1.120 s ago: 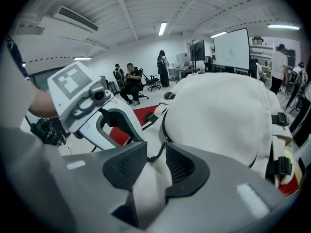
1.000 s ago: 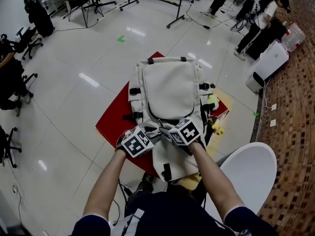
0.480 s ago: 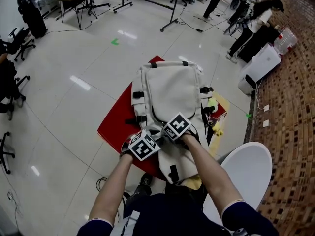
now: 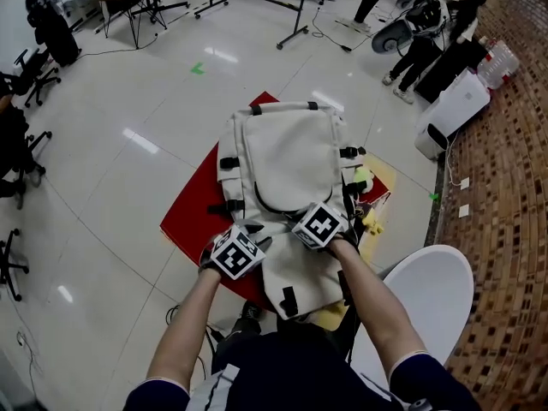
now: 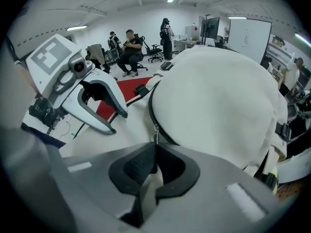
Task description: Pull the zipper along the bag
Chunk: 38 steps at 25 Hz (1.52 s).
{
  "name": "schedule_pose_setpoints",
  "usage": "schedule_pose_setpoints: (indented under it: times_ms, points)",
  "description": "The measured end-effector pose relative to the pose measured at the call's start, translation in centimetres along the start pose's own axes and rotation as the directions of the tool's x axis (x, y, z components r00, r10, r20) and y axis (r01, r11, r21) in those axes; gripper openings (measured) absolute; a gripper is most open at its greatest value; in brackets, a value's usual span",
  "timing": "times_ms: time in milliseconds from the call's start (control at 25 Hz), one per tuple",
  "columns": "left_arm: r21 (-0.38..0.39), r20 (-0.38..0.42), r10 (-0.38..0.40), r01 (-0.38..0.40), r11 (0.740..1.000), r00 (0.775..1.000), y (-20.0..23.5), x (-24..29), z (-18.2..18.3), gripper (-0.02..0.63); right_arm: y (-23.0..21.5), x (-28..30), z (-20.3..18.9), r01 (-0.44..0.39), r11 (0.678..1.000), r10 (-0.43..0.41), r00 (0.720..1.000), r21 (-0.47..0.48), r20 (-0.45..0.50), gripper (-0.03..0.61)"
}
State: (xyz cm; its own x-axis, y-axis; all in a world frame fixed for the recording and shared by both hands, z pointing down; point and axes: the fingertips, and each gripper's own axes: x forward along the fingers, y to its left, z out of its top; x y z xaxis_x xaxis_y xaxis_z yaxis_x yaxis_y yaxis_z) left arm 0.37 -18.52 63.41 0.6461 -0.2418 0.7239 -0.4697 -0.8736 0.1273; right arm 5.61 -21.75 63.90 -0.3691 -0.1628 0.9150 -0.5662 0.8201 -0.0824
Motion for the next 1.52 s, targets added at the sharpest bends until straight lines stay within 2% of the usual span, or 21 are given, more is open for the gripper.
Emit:
schedule_pose_setpoints:
  times_ms: [160, 320, 400, 480, 640, 720, 880, 1040, 1240, 1520]
  points:
    - [-0.021, -0.027, 0.022, -0.022, 1.000, 0.999, 0.4, -0.2, -0.2, 0.140, -1.1, -1.1, -1.1, 0.006, 0.999, -0.006, 1.000, -0.038, 0.024, 0.017]
    - [-0.014, -0.012, 0.093, -0.093, 0.996, 0.996, 1.4, -1.2, 1.8, 0.137, -2.6, -2.2, -2.4, 0.019, 0.998, -0.016, 0.998, -0.052, 0.055, 0.017]
    - [0.033, -0.018, 0.124, -0.123, 0.992, 0.992, 1.4, -1.1, 3.3, 0.137, -2.9, -2.6, -2.9, 0.012, 0.998, -0.007, 0.997, -0.058, 0.078, 0.017]
    - [0.112, -0.024, 0.146, -0.142, 0.984, 0.989, 1.1, -0.2, 5.2, 0.137, -3.2, -2.9, -3.3, 0.005, 0.997, 0.002, 0.996, -0.082, 0.093, 0.017]
    - [0.267, -0.046, 0.148, -0.130, 0.955, 0.988, -0.2, 3.0, 8.8, 0.141, -4.2, -3.8, -4.3, 0.015, 0.993, -0.003, 0.994, -0.115, 0.106, 0.017]
    - [0.321, -0.079, 0.159, -0.126, 0.939, 0.984, -0.4, 4.7, 9.6, 0.154, -4.7, -4.3, -4.9, 0.007, 0.993, 0.006, 0.994, -0.120, 0.106, 0.017]
    - [0.398, -0.166, 0.219, -0.138, 0.907, 0.961, 0.3, 6.6, 9.0, 0.153, -5.7, -5.4, -5.8, -0.009, 0.990, 0.027, 0.991, -0.137, 0.128, 0.017]
    - [0.398, -0.174, 0.278, -0.190, 0.897, 0.945, 1.3, 6.8, 8.9, 0.086, -7.6, -6.4, -6.7, 0.005, 0.985, 0.020, 0.990, -0.175, 0.140, 0.017]
    - [0.334, -0.179, 0.274, -0.204, 0.920, 0.945, 1.5, 6.7, 8.6, 0.051, -10.1, -7.1, -7.1, 0.023, 0.973, 0.003, 0.994, -0.231, 0.108, 0.017]
    - [0.237, -0.166, 0.252, -0.210, 0.949, 0.953, 1.7, 6.3, 8.4, 0.039, -13.5, -7.2, -6.1, 0.026, 0.960, -0.001, 0.996, -0.278, 0.089, 0.026]
